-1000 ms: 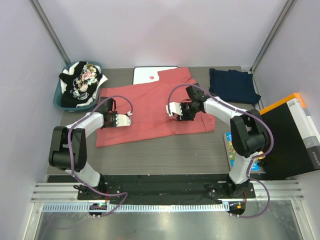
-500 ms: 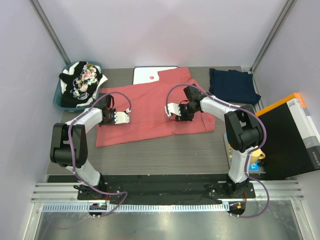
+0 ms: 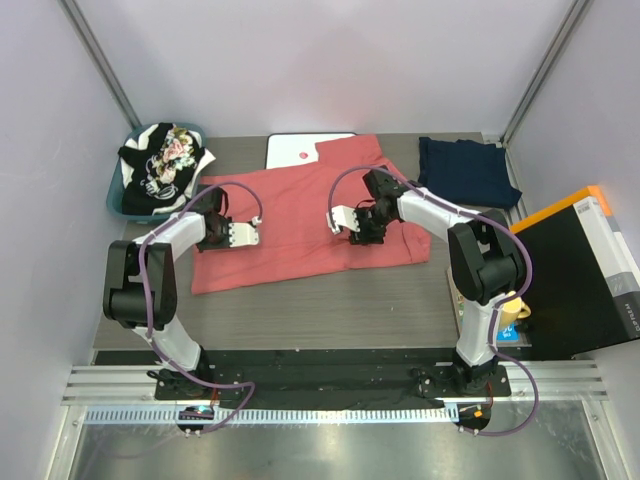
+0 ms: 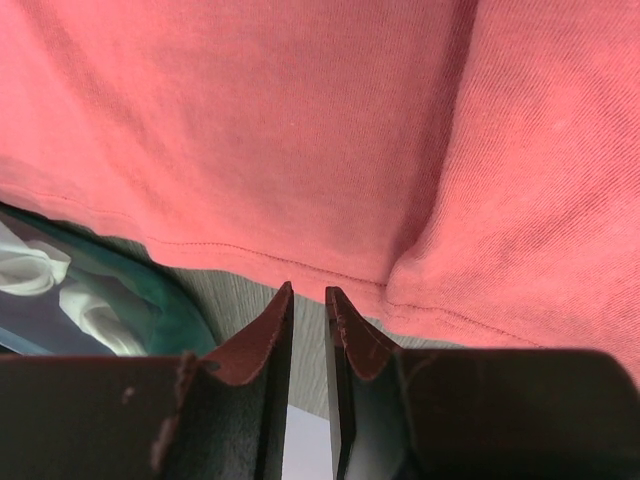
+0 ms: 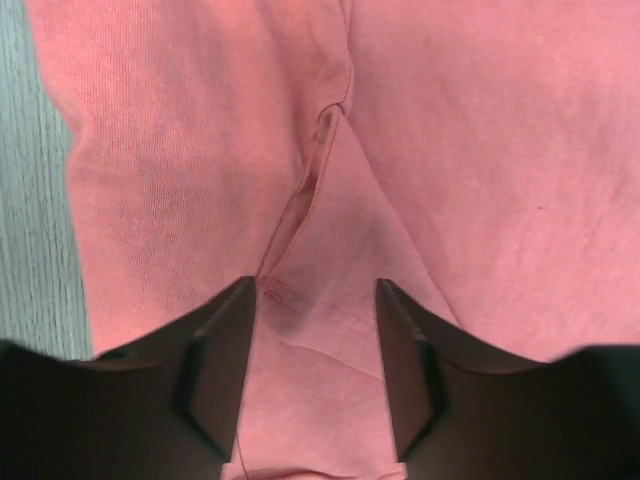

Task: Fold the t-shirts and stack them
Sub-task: Fold the flattened tshirt in 1/3 of the way

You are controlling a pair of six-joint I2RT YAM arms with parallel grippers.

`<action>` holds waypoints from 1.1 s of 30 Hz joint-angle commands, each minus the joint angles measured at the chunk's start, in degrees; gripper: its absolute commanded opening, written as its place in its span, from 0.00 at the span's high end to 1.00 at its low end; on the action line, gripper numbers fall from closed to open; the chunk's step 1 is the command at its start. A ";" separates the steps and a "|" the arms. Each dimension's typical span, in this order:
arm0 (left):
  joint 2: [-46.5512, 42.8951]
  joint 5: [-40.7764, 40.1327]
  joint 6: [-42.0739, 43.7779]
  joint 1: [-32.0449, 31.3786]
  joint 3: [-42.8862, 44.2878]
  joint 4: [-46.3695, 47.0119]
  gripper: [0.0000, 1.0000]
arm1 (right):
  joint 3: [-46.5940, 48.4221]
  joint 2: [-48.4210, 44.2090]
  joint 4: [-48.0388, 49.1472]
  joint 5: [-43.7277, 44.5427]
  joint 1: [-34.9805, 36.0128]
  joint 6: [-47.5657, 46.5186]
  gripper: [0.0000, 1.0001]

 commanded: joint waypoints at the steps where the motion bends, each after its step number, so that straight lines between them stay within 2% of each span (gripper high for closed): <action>1: 0.13 1.48 1.39 0.84 2.19 -1.44 0.81 | 4.62 -1.05 -2.94 0.02 0.56 0.46 0.41; 7: 0.48 2.27 1.31 1.02 2.28 -1.27 0.81 | 3.66 -0.26 -3.39 1.59 0.65 0.38 0.39; 19: -0.04 3.06 0.87 1.02 1.66 -1.71 0.82 | 3.84 3.78 0.83 4.15 0.83 3.36 0.44; 22: -0.04 3.15 0.87 1.02 1.66 -1.80 0.82 | 3.75 3.87 1.18 4.68 1.09 3.45 0.53; 26: -0.04 3.41 0.87 1.02 1.58 -2.06 0.82 | 4.10 3.26 1.54 6.08 1.18 3.98 0.88; 28: -0.04 3.77 0.78 1.02 1.49 -2.58 0.82 | 4.45 2.56 1.62 6.52 1.18 3.98 0.92; 33: 0.13 6.83 1.57 1.11 2.19 -6.62 0.83 | 4.89 0.71 1.71 7.75 1.18 2.58 0.92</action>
